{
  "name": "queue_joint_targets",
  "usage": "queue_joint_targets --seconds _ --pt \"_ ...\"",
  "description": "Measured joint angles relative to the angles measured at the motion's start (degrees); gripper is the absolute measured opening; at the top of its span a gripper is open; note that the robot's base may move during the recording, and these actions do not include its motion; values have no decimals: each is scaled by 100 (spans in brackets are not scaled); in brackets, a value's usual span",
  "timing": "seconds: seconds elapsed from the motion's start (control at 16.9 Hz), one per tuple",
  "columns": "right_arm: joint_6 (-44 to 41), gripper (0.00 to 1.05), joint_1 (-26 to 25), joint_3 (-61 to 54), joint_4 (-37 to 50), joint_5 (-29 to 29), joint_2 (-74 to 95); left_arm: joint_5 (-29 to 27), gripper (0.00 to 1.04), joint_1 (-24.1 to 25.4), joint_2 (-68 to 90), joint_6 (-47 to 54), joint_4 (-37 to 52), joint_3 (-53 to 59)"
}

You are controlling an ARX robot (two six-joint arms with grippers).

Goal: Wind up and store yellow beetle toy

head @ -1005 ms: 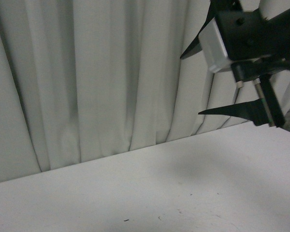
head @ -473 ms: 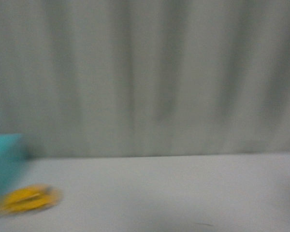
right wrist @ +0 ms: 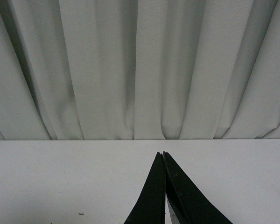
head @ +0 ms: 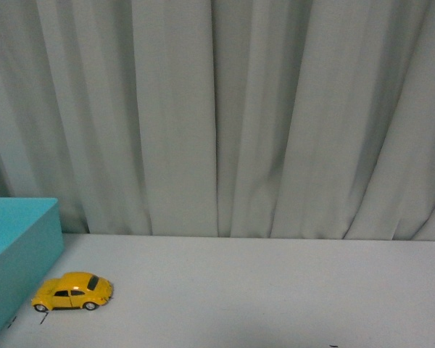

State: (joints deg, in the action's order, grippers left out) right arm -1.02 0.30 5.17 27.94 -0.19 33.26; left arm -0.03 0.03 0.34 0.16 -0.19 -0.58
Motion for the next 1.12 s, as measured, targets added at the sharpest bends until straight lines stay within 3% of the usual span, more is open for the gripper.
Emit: queue_joint_targets --seconds 0.35,0.59,1.12 --pt "4 2 0 -280 -651 0 -938 0 98 0 0 0 0 0" --pt "9 2 0 -413 -404 2 -992 0 98 0 0 0 0 0" --pt "15 2 0 -459 -1478 2 -2022 0 98 0 0 0 0 0"
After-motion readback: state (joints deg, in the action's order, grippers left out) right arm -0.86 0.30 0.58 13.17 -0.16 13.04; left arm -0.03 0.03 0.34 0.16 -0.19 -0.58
